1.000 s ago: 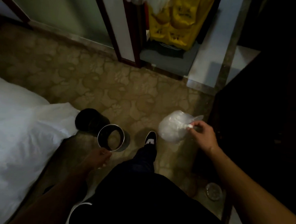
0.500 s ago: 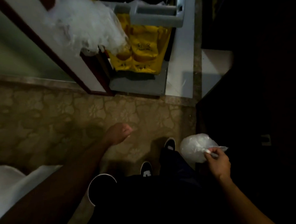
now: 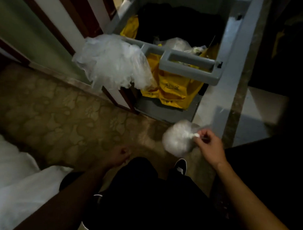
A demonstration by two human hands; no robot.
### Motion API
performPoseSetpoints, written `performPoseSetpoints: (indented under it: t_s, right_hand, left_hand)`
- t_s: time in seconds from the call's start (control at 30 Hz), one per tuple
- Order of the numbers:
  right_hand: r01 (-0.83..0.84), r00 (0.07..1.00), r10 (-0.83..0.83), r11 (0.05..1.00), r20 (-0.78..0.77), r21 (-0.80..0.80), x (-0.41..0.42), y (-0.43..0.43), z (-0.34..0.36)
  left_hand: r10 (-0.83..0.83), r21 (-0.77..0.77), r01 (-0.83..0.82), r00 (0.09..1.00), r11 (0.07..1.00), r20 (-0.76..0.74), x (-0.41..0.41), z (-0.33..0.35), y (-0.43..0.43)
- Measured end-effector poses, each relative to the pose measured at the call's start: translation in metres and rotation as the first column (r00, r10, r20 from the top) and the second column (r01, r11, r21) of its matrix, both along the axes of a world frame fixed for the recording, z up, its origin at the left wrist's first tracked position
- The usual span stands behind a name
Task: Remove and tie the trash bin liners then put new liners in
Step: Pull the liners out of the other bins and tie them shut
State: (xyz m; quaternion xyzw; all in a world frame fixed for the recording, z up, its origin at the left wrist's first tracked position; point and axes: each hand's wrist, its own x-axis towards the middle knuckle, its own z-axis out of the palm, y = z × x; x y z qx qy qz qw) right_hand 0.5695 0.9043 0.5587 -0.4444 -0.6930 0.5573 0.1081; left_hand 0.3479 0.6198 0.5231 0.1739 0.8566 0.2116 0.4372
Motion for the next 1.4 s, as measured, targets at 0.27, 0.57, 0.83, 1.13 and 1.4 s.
performPoseSetpoints:
  t_s: [0.27,0.57,0.83,1.13,1.4]
  right_hand:
    - [-0.113,0.926,0.115,0.993,-0.361,0.025,-0.116,0.05,0.114]
    - [0.181,0.82,-0.022,0.958,-0.572,0.223,-0.214,0.108,0.216]
    - [0.308,0.87,-0.081,0.86,-0.487,0.407,-0.304,0.154,0.191]
    - [-0.066,0.986,0.005,0.929,0.165,0.364,-0.323,0.185,0.127]
    - [-0.271,0.873,0.001,0.833,0.488,0.483,-0.293,0.18,0.121]
  left_hand:
    - [0.176,-0.006,-0.176,0.982,0.984,0.063,-0.019,-0.025,0.012]
    - [0.097,0.096,-0.108,0.989,0.989,0.111,-0.079,-0.02,0.086]
    - [0.038,0.237,-0.071,0.99,0.969,0.139,-0.15,-0.028,0.119]
    - [0.009,0.154,-0.027,0.993,0.988,0.12,-0.192,-0.049,0.098]
    - [0.12,0.118,-0.139,0.981,0.983,0.155,-0.18,-0.045,0.083]
